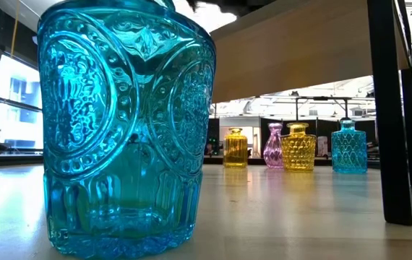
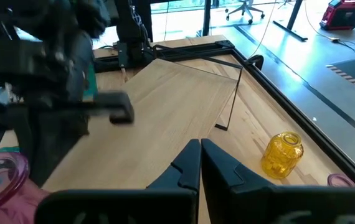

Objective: Sort vases onto shelf
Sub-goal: Put the top pink flower vase on the shelf aligned with the other pink flower vase

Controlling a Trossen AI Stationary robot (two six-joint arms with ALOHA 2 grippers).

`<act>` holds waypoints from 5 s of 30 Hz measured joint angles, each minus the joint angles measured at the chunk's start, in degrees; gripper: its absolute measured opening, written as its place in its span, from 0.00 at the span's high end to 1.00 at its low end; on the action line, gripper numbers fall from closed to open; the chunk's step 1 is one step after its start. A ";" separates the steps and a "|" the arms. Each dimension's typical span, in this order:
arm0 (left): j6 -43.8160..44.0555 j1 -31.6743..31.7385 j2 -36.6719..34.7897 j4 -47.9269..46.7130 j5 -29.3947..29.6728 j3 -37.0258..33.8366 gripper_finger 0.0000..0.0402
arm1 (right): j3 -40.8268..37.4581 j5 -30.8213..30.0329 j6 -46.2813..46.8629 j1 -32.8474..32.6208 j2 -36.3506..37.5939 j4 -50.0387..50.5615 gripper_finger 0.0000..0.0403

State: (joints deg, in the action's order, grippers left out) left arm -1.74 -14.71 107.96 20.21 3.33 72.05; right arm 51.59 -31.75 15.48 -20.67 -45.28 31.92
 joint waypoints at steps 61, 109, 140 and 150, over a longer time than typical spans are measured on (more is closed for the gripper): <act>36.63 -11.24 -54.36 -62.27 48.77 -22.93 1.00 | 9.20 47.28 -24.43 69.46 -34.59 -4.39 1.00; 36.56 -11.24 -54.38 -62.29 49.77 -22.93 1.00 | 8.28 46.39 -21.85 69.24 -43.45 -1.07 0.49; 37.51 -11.24 -54.38 -62.29 49.59 -22.93 1.00 | 8.37 49.11 -21.75 68.85 -45.59 -1.49 0.95; 31.18 -11.18 -54.38 -62.33 49.36 -22.93 1.00 | 9.44 47.85 -21.86 66.73 -45.22 -0.50 0.98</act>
State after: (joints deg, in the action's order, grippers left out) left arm 29.44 -25.89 53.58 -42.12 52.69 49.12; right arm 61.04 16.10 -6.37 46.06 -90.50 31.42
